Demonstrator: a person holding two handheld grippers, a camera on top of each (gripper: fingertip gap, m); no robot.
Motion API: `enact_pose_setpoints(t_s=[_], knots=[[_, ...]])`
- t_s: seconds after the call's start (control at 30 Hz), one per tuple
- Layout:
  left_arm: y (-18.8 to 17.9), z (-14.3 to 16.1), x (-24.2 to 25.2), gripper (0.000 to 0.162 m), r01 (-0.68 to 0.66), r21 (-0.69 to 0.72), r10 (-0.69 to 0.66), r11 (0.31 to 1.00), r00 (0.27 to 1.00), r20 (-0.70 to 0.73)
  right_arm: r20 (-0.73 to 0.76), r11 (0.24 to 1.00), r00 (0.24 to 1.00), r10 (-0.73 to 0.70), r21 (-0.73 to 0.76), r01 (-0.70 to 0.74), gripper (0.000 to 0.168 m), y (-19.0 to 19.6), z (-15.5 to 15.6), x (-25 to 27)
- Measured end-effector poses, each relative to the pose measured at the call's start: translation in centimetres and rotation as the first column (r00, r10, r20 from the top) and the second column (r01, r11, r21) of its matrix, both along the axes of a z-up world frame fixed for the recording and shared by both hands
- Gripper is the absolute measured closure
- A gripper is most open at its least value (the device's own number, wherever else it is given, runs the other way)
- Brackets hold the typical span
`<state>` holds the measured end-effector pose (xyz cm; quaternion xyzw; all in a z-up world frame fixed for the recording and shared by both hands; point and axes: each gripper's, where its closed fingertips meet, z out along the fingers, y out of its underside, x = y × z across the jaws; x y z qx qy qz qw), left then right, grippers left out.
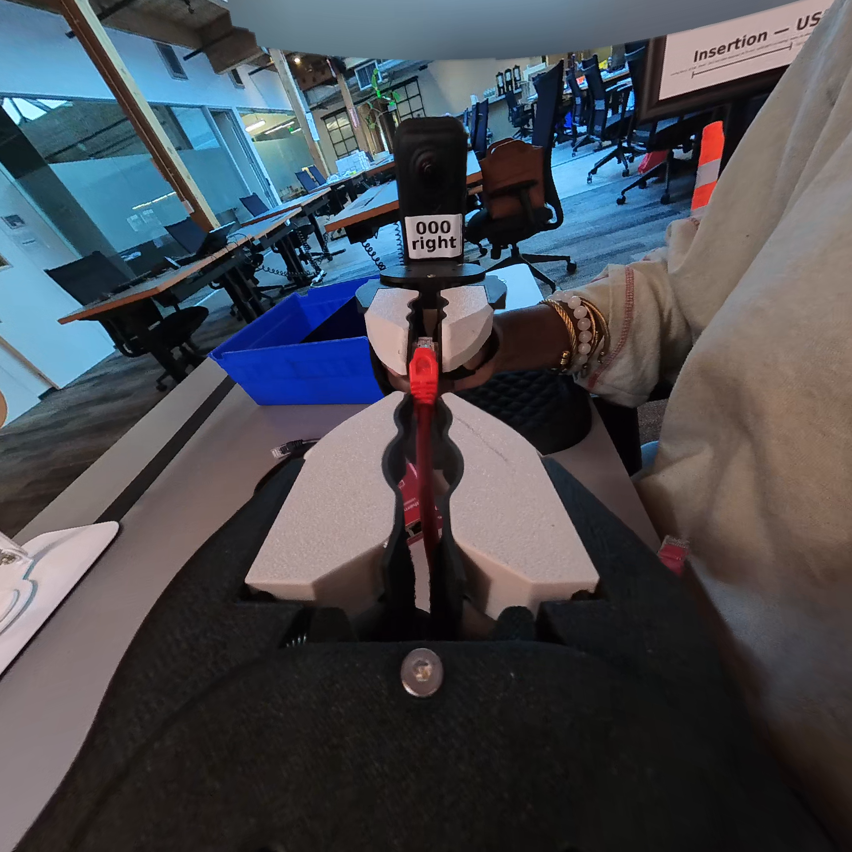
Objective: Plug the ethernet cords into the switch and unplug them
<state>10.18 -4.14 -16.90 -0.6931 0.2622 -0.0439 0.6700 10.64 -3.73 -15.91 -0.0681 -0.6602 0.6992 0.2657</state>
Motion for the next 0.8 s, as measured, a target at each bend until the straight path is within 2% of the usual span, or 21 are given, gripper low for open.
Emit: enact_pose_setpoints(t_s=[0.33, 0.4, 0.43, 0.53, 0.6, 0.63, 0.7, 0.8], knots=[[-0.1, -0.2, -0.4, 0.153, -0.031, 0.001, 0.031, 1.000, 1.000, 0.000, 0.010, 1.000, 1.000, 0.007, -0.006, -0.007, 0.156, -0.2, 0.0, -0.4], [-0.3, -0.9, -0.9, 0.153, -0.061, -0.035, 0.059, 0.998, 0.997, -0.056, 0.048, 0.997, 0.999, -0.008, 0.073, 0.005, 0.154, -0.1, -0.8, -0.7], [-0.6, -1.0, -1.4, 0.153, -0.085, -0.049, 0.080, 0.995, 0.993, -0.083, 0.067, 0.989, 0.997, -0.036, 0.144, 0.026, 0.141, 0.3, -1.5, -1.1], [-1.7, -1.2, -3.0, 0.153, -0.158, -0.074, 0.147, 0.985, 0.981, -0.130, 0.165, 0.895, 0.976, -0.140, 0.443, 0.053, 0.104, 3.1, -5.6, -2.0], [-2.2, -1.5, -3.6, 0.153, -0.184, -0.099, 0.169, 0.978, 0.975, -0.142, 0.282, 0.819, 0.941, -0.186, 0.574, -0.010, 0.075, 5.1, -8.8, -2.0], [-2.4, -1.8, -3.8, 0.153, -0.189, -0.109, 0.172, 0.976, 0.974, -0.144, 0.335, 0.782, 0.919, -0.207, 0.621, -0.050, 0.066, 5.9, -10.2, -2.0], [-2.4, -2.3, -3.9, 0.153, -0.188, -0.127, 0.171, 0.974, 0.976, -0.137, 0.367, 0.707, 0.903, -0.221, 0.698, -0.111, 0.068, 7.0, -12.4, -2.3], [-2.2, -3.2, -3.9, 0.153, -0.191, -0.150, 0.170, 0.970, 0.975, -0.143, 0.370, 0.637, 0.907, -0.203, 0.753, -0.164, 0.075, 7.4, -14.2, -3.3]])
